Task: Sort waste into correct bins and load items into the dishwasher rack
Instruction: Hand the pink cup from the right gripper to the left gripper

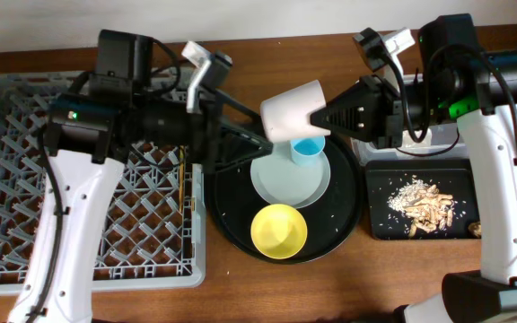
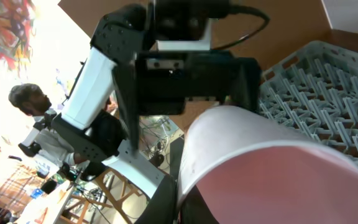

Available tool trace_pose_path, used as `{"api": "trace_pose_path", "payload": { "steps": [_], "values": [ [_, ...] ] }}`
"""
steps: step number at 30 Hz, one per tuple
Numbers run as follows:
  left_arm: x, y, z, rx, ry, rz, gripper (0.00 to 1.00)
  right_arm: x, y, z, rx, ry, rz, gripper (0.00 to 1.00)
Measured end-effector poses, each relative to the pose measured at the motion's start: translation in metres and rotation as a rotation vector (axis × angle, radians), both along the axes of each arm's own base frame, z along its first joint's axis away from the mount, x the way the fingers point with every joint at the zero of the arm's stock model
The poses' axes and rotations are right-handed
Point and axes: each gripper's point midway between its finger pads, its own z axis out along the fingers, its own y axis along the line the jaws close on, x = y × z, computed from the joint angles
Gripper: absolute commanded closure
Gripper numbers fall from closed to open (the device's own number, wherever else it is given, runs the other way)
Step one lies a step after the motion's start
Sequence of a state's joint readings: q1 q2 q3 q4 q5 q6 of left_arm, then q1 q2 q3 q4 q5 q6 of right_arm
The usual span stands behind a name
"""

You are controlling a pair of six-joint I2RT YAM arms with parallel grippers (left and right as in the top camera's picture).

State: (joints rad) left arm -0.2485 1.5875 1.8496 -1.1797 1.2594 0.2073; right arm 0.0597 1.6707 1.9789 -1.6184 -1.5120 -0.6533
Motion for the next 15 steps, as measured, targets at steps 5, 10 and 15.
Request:
{"api": "trace_pose_path", "payload": {
  "steps": [5, 10, 15],
  "values": [
    [0.015, 0.004, -0.02, 0.119, -0.036, 0.086, 0.01, -0.002, 0.001, 0.0, 0.0, 0.023, 0.004, 0.96],
    [-0.001, -0.005, 0.0, 0.003, -0.036, -0.013, 0.01, -0.014, 0.02, 0.001, 0.006, -0.01, 0.074, 0.96],
    [-0.01, -0.008, 0.012, -0.073, -0.015, -0.076, 0.09, -0.015, 0.022, 0.005, 0.029, -0.025, 0.089, 0.96]
  ]
}}
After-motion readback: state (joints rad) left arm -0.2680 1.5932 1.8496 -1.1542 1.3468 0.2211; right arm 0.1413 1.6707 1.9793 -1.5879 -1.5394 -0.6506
